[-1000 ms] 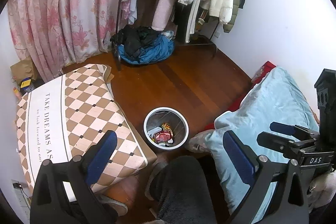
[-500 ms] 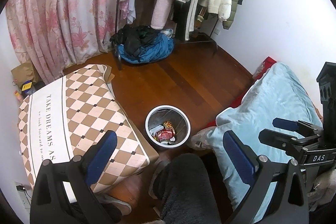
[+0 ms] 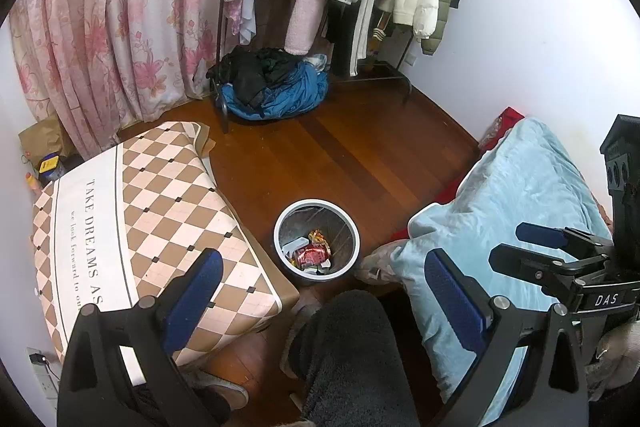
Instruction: Collect trash
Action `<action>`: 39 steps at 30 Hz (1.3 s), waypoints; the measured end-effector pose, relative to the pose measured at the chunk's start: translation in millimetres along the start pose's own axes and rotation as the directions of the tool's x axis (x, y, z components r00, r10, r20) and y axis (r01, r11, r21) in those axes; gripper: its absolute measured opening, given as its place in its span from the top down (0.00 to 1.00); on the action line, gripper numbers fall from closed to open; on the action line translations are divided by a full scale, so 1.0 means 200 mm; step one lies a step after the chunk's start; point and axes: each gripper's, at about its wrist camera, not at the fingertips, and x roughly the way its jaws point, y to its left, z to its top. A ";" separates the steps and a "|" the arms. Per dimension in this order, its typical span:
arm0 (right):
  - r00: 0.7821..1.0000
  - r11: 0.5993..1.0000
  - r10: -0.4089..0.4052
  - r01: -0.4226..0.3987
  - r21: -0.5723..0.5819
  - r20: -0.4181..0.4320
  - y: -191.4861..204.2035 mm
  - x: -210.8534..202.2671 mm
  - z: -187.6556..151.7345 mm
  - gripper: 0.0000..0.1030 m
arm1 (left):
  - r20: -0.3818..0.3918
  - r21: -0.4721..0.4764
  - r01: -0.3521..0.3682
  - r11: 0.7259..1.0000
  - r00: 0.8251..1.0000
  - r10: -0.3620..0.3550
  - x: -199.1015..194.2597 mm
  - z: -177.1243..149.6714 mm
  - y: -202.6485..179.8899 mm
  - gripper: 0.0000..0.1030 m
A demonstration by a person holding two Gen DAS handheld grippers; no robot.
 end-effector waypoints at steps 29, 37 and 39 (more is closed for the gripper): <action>1.000 1.000 0.002 -0.002 -0.013 -0.007 0.06 -0.01 -0.03 0.00 | 0.003 -0.003 0.002 1.000 1.000 -0.002 -0.01 -0.01 0.01 0.00; 1.000 1.000 0.004 -0.004 -0.012 -0.009 0.08 -0.01 -0.04 0.00 | 0.004 -0.004 0.002 1.000 1.000 -0.002 -0.01 -0.01 0.01 0.00; 1.000 1.000 0.002 -0.002 -0.013 -0.008 0.09 -0.02 -0.04 0.00 | 0.002 -0.004 0.002 1.000 1.000 -0.002 -0.01 -0.01 0.01 0.00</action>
